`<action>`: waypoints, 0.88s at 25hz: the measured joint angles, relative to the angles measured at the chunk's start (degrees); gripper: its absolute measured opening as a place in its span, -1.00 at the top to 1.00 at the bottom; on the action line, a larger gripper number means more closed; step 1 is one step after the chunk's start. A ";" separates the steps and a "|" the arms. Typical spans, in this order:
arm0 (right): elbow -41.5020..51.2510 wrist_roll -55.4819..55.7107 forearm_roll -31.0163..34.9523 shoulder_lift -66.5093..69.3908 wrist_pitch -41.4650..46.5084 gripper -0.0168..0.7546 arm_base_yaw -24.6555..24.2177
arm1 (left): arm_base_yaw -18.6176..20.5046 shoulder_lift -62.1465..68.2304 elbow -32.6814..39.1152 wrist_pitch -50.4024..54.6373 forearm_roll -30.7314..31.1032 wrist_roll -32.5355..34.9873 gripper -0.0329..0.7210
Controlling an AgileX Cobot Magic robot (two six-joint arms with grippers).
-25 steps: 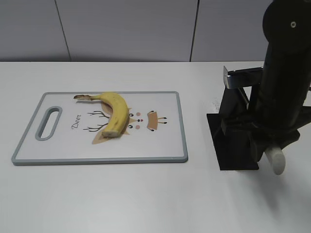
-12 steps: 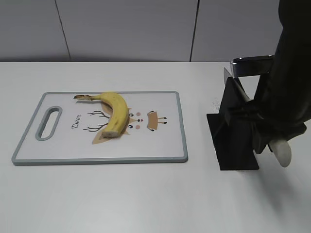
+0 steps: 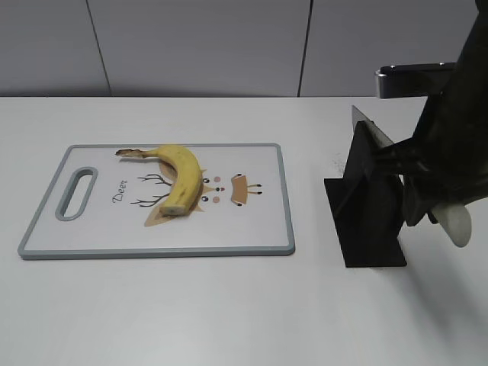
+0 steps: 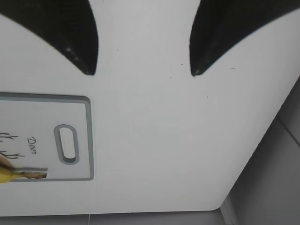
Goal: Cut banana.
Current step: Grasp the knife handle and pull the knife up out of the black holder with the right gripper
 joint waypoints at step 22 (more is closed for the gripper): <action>0.00 2.16 -3.11 -8.97 -2.29 0.50 0.00 | 0.00 0.00 0.00 0.00 0.00 0.00 -0.65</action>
